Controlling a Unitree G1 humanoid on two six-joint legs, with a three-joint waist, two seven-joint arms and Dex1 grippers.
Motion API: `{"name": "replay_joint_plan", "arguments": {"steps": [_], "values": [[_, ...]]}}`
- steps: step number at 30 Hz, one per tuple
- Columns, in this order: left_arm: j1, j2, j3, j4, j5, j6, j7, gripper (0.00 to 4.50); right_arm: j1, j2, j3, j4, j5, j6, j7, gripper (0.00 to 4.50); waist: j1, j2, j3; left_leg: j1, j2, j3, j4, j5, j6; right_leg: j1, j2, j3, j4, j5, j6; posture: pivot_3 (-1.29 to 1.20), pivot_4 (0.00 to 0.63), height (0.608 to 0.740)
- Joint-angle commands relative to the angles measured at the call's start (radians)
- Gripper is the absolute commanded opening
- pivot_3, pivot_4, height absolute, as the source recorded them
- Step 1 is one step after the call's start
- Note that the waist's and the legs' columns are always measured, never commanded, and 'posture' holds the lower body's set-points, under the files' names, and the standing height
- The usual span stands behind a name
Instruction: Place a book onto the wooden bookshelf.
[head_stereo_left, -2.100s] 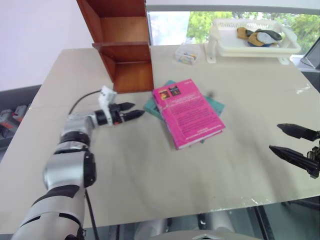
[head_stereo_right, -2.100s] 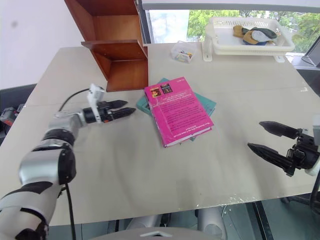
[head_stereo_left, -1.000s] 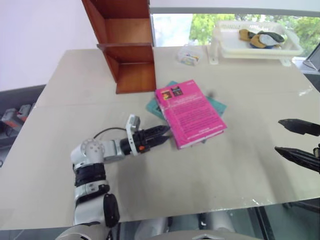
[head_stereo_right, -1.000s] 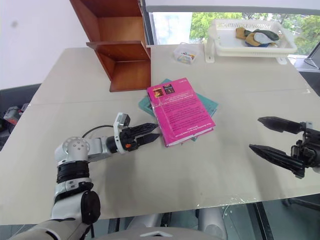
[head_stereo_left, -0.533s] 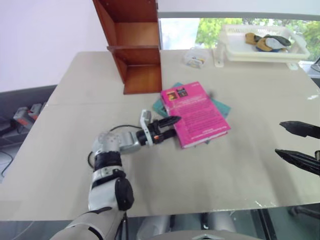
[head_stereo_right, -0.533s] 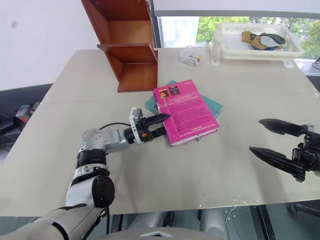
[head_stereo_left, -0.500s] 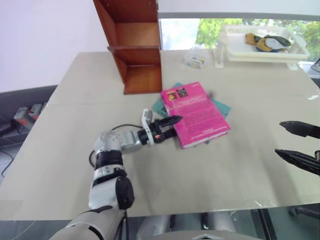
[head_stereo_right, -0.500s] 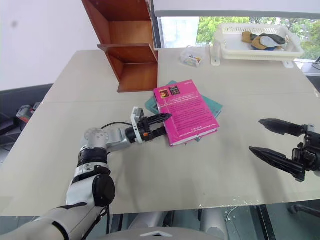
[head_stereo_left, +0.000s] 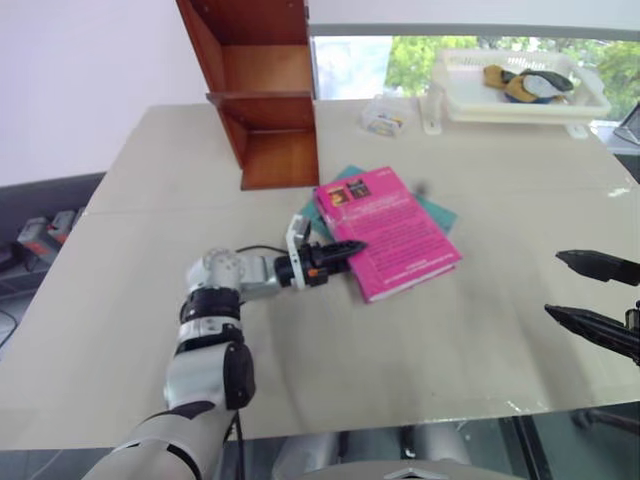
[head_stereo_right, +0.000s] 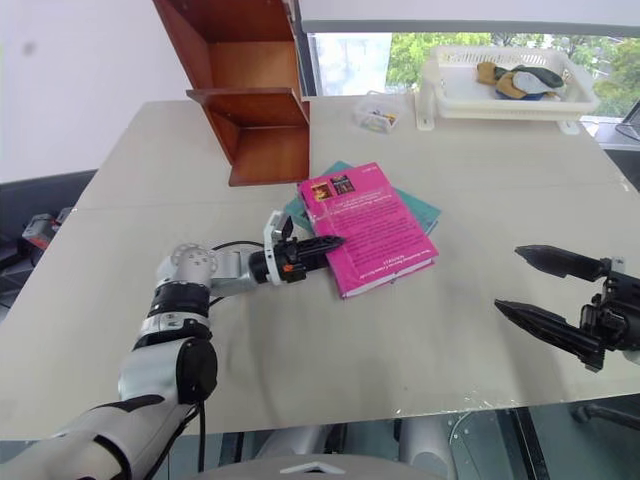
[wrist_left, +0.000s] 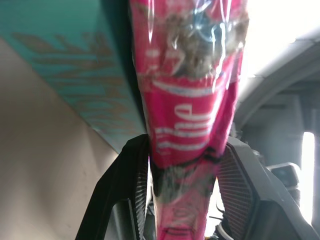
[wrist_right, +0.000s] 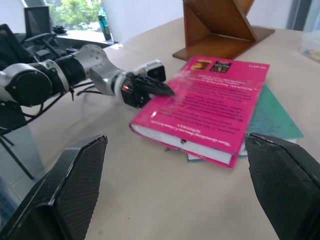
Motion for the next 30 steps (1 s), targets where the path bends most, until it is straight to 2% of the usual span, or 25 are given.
{"name": "replay_joint_plan", "arguments": {"steps": [1, 4, 8, 10, 12, 15, 20, 23, 27, 30], "values": [[0.011, 0.06, 0.023, -0.163, -0.101, 0.074, -0.048, 2.07, -0.004, 0.003, -0.031, -0.016, -0.003, -0.024, -0.005, 4.5, -0.008, -0.002, 0.002, -0.001, 0.0, 0.0, 0.0, 0.0, 0.0, -0.001, 0.0, 0.0, 0.0, 0.0, 0.0, 0.0, 0.15, 0.74], [0.021, 0.102, 0.009, -0.277, -0.125, 0.053, -0.053, 2.07, -0.018, -0.002, -0.017, 0.003, -0.009, -0.029, 0.001, 4.5, -0.015, -0.003, 0.002, -0.001, 0.0, 0.0, 0.0, 0.0, 0.0, -0.001, 0.0, 0.001, 0.0, 0.0, 0.0, 0.0, 0.15, 0.74], [-0.004, 0.157, -0.011, -0.388, -0.101, -0.097, -0.059, 2.07, -0.053, 0.0, 0.006, 0.057, -0.017, -0.045, 0.013, 4.5, -0.015, -0.003, 0.003, -0.001, 0.0, 0.0, -0.001, 0.0, 0.0, -0.001, 0.0, 0.001, -0.001, 0.0, 0.0, 0.0, 0.15, 0.74], [-0.064, 0.145, 0.061, -0.324, -0.122, -0.084, 0.006, 2.07, -0.068, -0.002, 0.024, 0.084, -0.035, -0.056, 0.023, 4.5, -0.013, -0.004, 0.003, -0.001, 0.0, 0.0, -0.001, 0.0, 0.0, -0.001, 0.0, 0.001, -0.001, 0.0, 0.0, 0.0, 0.15, 0.74], [-0.067, 0.127, 0.061, -0.315, -0.121, -0.046, 0.052, 2.07, -0.087, -0.003, 0.042, 0.101, -0.044, -0.063, 0.028, 4.5, -0.013, -0.004, 0.003, -0.001, 0.0, 0.0, -0.001, 0.0, 0.0, -0.001, 0.0, 0.0, -0.001, 0.0, 0.0, 0.0, 0.15, 0.74], [0.025, 0.119, -0.032, -0.345, -0.06, -0.051, 0.098, 2.07, -0.108, -0.002, 0.059, 0.111, -0.062, -0.074, 0.03, 4.5, -0.017, -0.002, 0.002, -0.001, 0.0, 0.0, -0.002, 0.0, 0.0, -0.001, 0.0, 0.0, -0.001, 0.0, 0.0, 0.0, 0.15, 0.74], [0.061, 0.107, 0.085, -0.221, -0.102, -0.019, 0.14, 2.07, -0.102, 0.002, 0.049, 0.107, -0.074, -0.078, 0.032, 4.5, -0.017, -0.007, 0.005, -0.003, 0.001, 0.001, -0.003, 0.0, -0.001, -0.005, 0.001, 0.001, -0.001, 0.0, 0.0, 0.0, 0.15, 0.74], [0.105, 0.101, 0.078, -0.231, -0.095, -0.001, 0.151, 2.07, -0.09, 0.006, 0.038, 0.097, -0.07, -0.074, 0.028, 4.5, -0.017, -0.007, 0.005, -0.005, 0.0, 0.001, -0.002, 0.0, -0.001, -0.007, 0.001, 0.001, 0.0, 0.0, 0.0, 0.0, 0.15, 0.74], [0.094, 0.024, 0.137, -0.214, -0.124, 0.031, 0.201, 2.07, -0.086, 0.008, 0.042, 0.093, -0.072, -0.077, 0.023, 4.5, -0.011, -0.007, 0.006, -0.006, 0.0, 0.001, -0.002, 0.0, -0.001, -0.007, 0.0, 0.001, -0.001, 0.0, 0.0, 0.0, 0.15, 0.74], [0.094, -0.015, 0.134, -0.241, -0.145, 0.064, 0.206, 2.07, -0.084, 0.006, 0.042, 0.089, -0.076, -0.076, 0.017, 4.5, -0.01, -0.007, 0.006, -0.007, 0.0, 0.0, -0.001, 0.0, -0.001, -0.007, 0.0, 0.001, -0.001, 0.0, 0.0, 0.0, 0.15, 0.74]]}}
